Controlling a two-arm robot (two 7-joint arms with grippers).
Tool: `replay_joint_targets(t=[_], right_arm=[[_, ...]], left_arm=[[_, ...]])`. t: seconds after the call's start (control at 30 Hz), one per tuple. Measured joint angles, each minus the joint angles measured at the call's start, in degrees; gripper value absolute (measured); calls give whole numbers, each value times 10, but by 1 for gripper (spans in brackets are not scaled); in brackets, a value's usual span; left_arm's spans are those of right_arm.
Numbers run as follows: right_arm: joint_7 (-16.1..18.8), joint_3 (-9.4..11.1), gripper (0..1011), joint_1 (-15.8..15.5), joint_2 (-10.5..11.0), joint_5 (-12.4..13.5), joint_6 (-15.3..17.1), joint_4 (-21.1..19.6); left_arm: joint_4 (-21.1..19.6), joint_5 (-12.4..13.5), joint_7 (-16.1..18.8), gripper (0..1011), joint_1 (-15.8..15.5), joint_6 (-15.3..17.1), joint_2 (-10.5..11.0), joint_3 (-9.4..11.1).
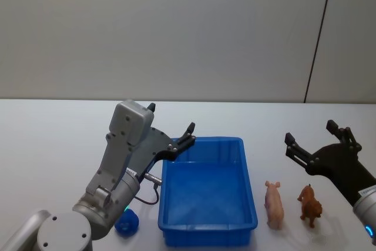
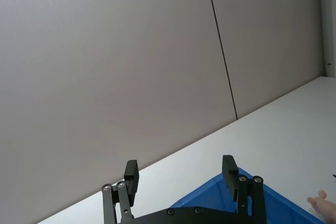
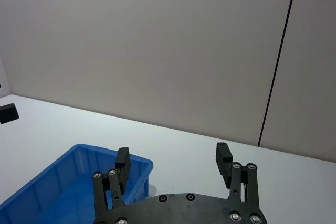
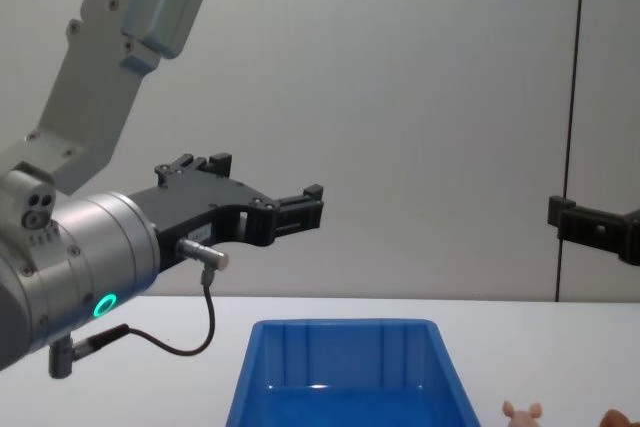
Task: Pick up the two dolls from the table and place them into the box.
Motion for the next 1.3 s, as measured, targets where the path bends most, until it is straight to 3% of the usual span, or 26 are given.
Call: replay_joint_targets(t=[1.3], right_arm=[[1,0,1003,0,0,1,2,0]], left_arm=[[0,0,0,1001,0,0,0,0]])
